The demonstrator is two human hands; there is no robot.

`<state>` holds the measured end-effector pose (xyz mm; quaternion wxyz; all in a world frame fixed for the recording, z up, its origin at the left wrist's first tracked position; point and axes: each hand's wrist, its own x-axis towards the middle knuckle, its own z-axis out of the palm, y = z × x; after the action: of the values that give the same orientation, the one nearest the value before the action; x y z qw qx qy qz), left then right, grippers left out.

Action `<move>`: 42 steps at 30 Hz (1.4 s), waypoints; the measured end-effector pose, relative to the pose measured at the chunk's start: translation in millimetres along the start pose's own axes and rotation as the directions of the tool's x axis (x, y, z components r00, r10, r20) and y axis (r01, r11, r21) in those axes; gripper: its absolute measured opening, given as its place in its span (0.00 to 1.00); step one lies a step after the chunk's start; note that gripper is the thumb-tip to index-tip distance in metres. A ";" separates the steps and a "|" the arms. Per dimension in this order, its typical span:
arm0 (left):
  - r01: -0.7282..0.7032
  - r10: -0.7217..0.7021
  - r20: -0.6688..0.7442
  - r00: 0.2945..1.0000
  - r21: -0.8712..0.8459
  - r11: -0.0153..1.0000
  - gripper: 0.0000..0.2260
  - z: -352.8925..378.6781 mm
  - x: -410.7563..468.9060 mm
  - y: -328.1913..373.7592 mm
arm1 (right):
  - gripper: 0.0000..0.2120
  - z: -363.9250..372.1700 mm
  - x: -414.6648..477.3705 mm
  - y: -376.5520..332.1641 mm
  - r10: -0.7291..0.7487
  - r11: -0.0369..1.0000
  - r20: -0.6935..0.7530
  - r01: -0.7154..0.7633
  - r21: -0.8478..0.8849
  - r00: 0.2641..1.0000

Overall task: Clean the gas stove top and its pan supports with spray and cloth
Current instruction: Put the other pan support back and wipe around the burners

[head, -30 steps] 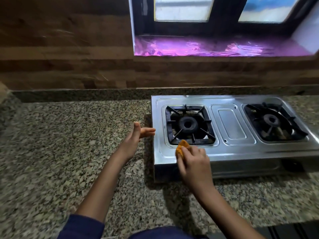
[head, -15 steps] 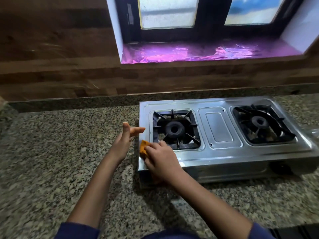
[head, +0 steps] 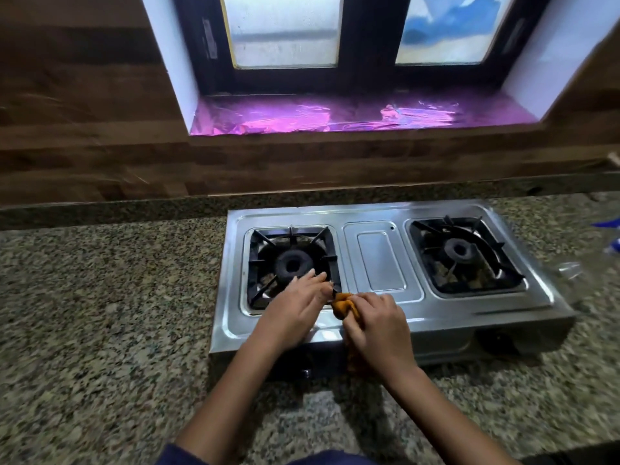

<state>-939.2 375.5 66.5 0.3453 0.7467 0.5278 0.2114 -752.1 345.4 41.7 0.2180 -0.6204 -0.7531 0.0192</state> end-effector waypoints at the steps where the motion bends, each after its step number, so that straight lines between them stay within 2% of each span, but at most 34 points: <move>1: 0.002 -0.002 0.000 1.000 0.020 1.000 0.33 3.6 0.6 2.0 | 0.16 0.6 1.9 1.2 0.020 1.000 -0.006 -0.020 -0.016 1.000; 5: 0.020 -0.020 -0.002 1.000 0.073 0.997 0.37 8.9 -0.8 0.1 | 0.10 9.5 18.8 3.2 0.039 0.998 -0.042 -0.041 -0.046 0.998; 9: 0.034 -0.034 -0.001 0.999 0.103 0.994 0.34 12.0 -1.0 -4.2 | 0.06 21.5 61.6 24.5 0.075 0.997 -0.027 -0.075 -0.026 0.997; 12: 0.048 -0.044 -0.045 0.998 0.092 0.995 0.34 14.5 -0.7 -2.8 | 0.08 36.2 115.1 36.1 0.040 0.999 -0.014 -0.040 0.003 0.999; 15: 0.070 -0.065 -0.106 0.992 0.043 0.997 0.37 18.4 -1.9 1.7 | 0.09 46.6 163.0 38.8 -0.020 1.000 0.076 0.018 0.018 0.997; 18: 0.088 -0.085 -0.135 0.987 0.020 0.996 0.35 21.1 -2.9 2.8 | 0.14 48.6 178.7 42.4 -0.056 0.998 0.116 0.053 0.028 0.992; 21: 0.105 -0.103 -0.158 0.982 0.003 0.994 0.30 22.2 -1.2 0.9 | 0.18 39.7 163.0 45.4 -0.096 0.993 0.131 0.085 0.087 0.987; 25: 0.100 -0.099 -0.196 0.976 -0.005 0.995 0.28 26.2 -1.1 1.1 | 0.21 14.9 102.5 49.3 -0.182 0.980 0.208 0.159 0.122 0.961; 31: 0.077 -0.078 -0.203 0.976 -0.014 0.997 0.27 25.9 -0.1 -0.6 | 0.19 -18.7 8.3 59.7 -0.258 0.935 0.245 0.178 0.308 0.934; 35: 0.038 -0.036 -0.196 0.980 0.006 0.999 0.28 24.6 -1.9 -3.2 | 0.19 -8.6 19.0 54.7 -0.208 0.948 0.203 0.147 0.281 0.957; 38: 0.020 -0.017 -0.189 0.982 0.017 1.000 0.34 23.6 -1.6 -5.1 | 0.16 9.8 58.8 46.5 -0.101 0.973 0.178 0.059 0.225 0.979; 42: 0.013 -0.008 -0.184 0.983 0.026 1.000 0.33 23.5 -2.5 -4.2 | 0.14 30.7 115.1 38.1 -0.003 0.990 0.134 -0.016 0.142 0.991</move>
<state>-926.8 367.1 47.8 0.2859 0.7257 0.5642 0.2706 -743.2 470.1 37.5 0.2108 -0.6030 -0.7607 0.1155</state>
